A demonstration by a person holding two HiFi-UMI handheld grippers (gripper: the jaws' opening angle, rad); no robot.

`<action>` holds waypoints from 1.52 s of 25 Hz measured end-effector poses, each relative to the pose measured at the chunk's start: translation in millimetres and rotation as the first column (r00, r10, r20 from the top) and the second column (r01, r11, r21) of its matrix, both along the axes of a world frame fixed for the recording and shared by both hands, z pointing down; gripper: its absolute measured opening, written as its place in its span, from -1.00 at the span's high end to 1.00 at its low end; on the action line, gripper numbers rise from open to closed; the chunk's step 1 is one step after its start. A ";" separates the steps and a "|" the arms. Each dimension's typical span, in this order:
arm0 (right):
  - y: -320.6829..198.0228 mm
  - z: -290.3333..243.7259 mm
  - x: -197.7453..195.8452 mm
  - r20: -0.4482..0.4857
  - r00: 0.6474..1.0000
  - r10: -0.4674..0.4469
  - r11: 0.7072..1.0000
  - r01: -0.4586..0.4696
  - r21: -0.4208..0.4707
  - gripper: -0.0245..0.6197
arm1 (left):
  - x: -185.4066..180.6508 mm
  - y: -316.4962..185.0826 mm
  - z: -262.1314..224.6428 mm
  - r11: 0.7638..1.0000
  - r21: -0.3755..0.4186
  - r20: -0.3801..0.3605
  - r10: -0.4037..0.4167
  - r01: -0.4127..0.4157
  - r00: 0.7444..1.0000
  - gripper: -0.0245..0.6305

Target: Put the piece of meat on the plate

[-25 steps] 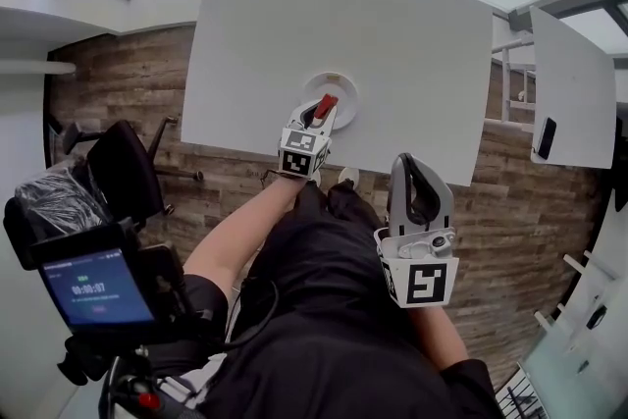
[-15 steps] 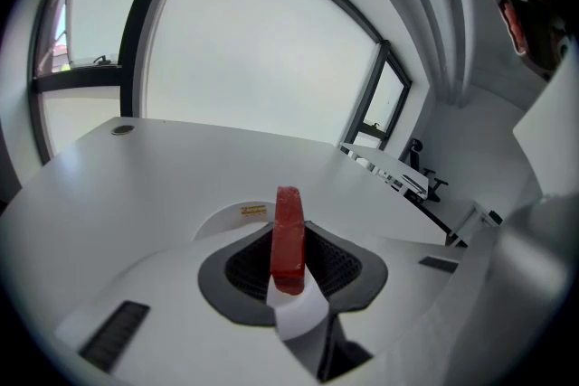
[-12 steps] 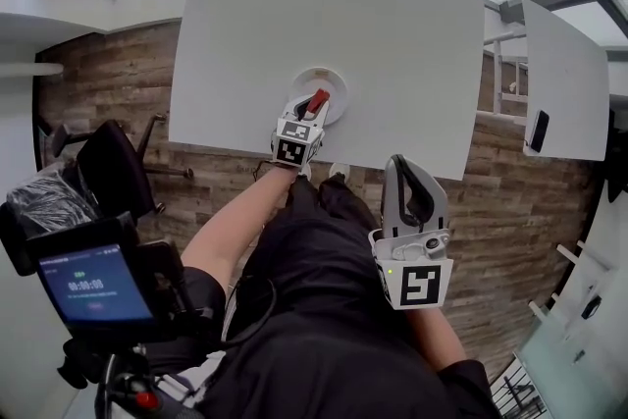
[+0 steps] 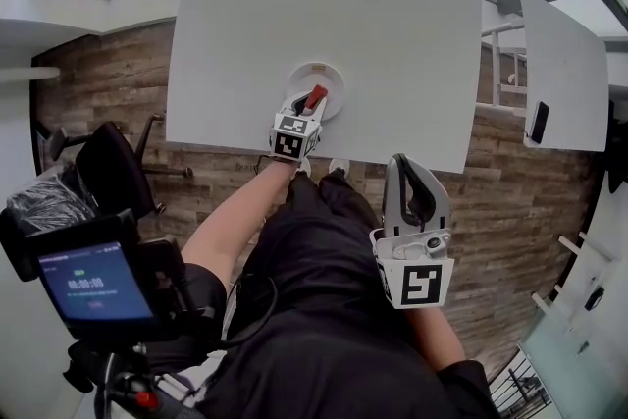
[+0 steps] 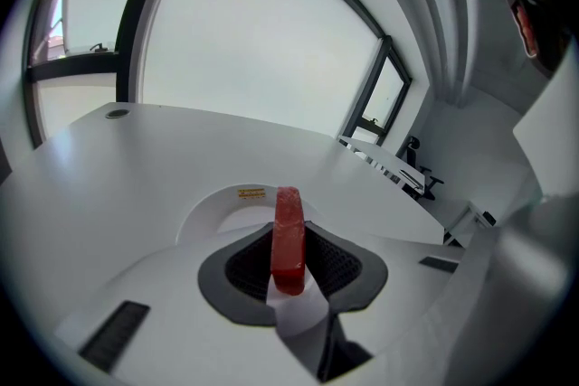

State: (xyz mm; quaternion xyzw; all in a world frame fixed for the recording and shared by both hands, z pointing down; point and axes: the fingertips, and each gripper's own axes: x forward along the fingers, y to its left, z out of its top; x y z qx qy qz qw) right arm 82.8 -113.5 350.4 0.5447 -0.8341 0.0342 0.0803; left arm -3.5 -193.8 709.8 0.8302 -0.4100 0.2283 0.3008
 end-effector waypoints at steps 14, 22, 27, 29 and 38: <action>5.7 -5.5 -11.1 0.007 0.999 -0.049 0.999 0.048 0.017 0.90 | -3.7 -6.7 3.2 0.999 0.023 0.052 0.026 -0.027 0.998 0.63; 25.9 -3.2 8.8 0.004 0.999 -0.034 0.999 0.034 0.030 0.90 | 6.1 4.6 10.2 0.998 0.059 0.124 0.020 -0.028 0.992 0.48; 28.3 -3.1 7.7 0.002 1.000 -0.025 0.999 0.025 0.029 0.90 | -1.0 4.4 15.5 0.998 0.050 0.164 0.017 -0.025 0.986 0.19; 29.3 -2.9 9.5 0.002 1.000 -0.020 0.999 0.020 0.028 0.90 | -1.2 3.7 16.5 0.998 0.049 0.177 0.022 -0.031 0.984 0.11; 33.3 -2.2 15.8 -0.002 1.000 0.003 1.000 -0.003 0.020 0.90 | -5.9 5.4 27.9 0.997 0.018 0.235 0.073 -0.079 0.969 -0.18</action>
